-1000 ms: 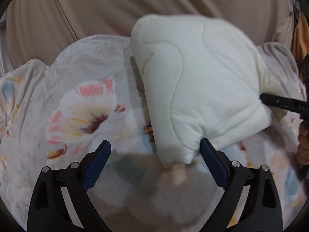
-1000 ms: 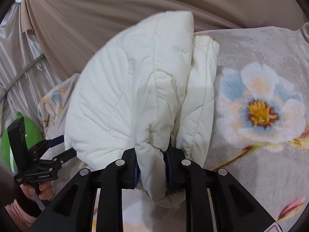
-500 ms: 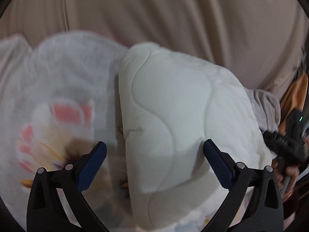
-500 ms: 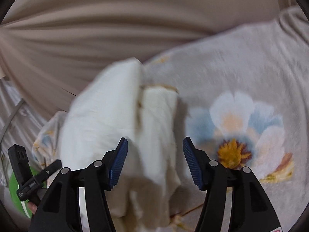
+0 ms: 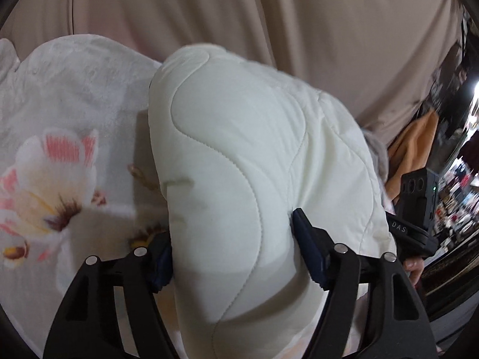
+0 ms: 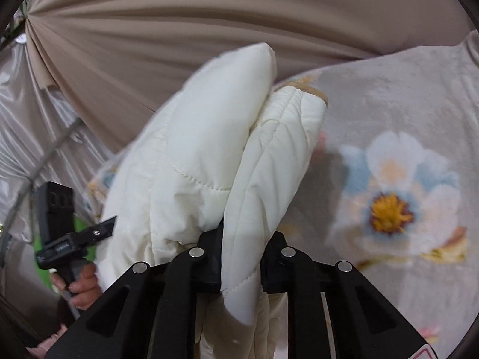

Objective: Fold large clothes

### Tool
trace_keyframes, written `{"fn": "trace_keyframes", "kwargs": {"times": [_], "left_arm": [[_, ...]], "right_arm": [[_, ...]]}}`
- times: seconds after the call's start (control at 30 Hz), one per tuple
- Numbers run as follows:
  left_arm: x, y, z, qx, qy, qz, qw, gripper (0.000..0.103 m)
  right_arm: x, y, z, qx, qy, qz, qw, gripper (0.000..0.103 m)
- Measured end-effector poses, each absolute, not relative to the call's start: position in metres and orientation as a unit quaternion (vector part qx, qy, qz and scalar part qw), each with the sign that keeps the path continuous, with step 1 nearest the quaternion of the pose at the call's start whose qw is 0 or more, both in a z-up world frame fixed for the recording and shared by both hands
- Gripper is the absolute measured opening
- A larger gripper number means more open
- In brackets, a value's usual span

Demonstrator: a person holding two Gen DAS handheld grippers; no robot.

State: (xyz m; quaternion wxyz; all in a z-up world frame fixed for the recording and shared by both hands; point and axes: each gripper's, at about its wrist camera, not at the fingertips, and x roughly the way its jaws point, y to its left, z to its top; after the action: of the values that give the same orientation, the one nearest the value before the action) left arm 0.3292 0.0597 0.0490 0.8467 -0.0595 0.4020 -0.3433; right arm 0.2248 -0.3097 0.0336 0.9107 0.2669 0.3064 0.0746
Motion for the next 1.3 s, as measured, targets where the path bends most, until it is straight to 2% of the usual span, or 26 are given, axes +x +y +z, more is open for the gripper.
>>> {"fn": "trace_keyframes", "kwargs": {"times": [0.03, 0.07, 0.13, 0.23, 0.33, 0.43, 0.53, 0.63, 0.67, 0.77, 0.97, 1.17, 1.3], "left_arm": [[0.331, 0.048, 0.034, -0.041, 0.417, -0.333, 0.845, 0.070], [0.335, 0.045, 0.024, -0.037, 0.422, -0.323, 0.846, 0.078], [0.334, 0.043, 0.014, -0.036, 0.407, -0.301, 0.862, 0.081], [0.319, 0.051, 0.035, -0.030, 0.394, -0.288, 0.873, 0.078], [0.276, 0.057, 0.072, 0.032, 0.308, -0.253, 0.917, 0.077], [0.245, 0.045, 0.086, 0.079, 0.256, -0.227, 0.936, 0.081], [0.247, 0.023, 0.075, 0.107, 0.273, -0.211, 0.932, 0.082], [0.268, 0.010, 0.053, 0.109, 0.308, -0.193, 0.925, 0.083], [0.273, 0.010, 0.047, 0.104, 0.314, -0.193, 0.924, 0.084], [0.275, 0.011, 0.032, 0.090, 0.320, -0.201, 0.922, 0.089], [0.270, -0.001, 0.015, 0.109, 0.294, -0.174, 0.933, 0.090], [0.248, 0.017, 0.035, 0.099, 0.300, -0.176, 0.932, 0.088], [0.226, 0.017, 0.038, 0.118, 0.285, -0.171, 0.936, 0.088]], "right_arm": [[0.231, -0.311, 0.019, 0.264, 0.329, 0.051, 0.905, 0.020], [0.237, -0.313, 0.002, 0.261, 0.354, 0.025, 0.898, 0.027], [0.238, -0.322, -0.015, 0.287, 0.349, 0.025, 0.892, 0.030], [0.215, -0.324, 0.012, 0.281, 0.332, -0.001, 0.901, 0.031], [0.174, -0.301, 0.063, 0.204, 0.260, -0.038, 0.943, 0.031], [0.160, -0.266, 0.092, 0.168, 0.229, 0.007, 0.959, 0.024], [0.171, -0.239, 0.088, 0.115, 0.249, 0.011, 0.961, 0.015], [0.199, -0.232, 0.062, 0.086, 0.289, -0.034, 0.953, 0.010], [0.205, -0.237, 0.046, 0.094, 0.303, -0.045, 0.947, 0.005], [0.218, -0.256, 0.011, 0.120, 0.325, -0.050, 0.937, 0.000], [0.224, -0.241, 0.001, 0.089, 0.322, -0.079, 0.939, 0.000], [0.175, -0.224, 0.046, 0.098, 0.291, -0.066, 0.949, 0.006], [0.159, -0.211, 0.045, 0.066, 0.321, -0.066, 0.943, 0.005]]}}
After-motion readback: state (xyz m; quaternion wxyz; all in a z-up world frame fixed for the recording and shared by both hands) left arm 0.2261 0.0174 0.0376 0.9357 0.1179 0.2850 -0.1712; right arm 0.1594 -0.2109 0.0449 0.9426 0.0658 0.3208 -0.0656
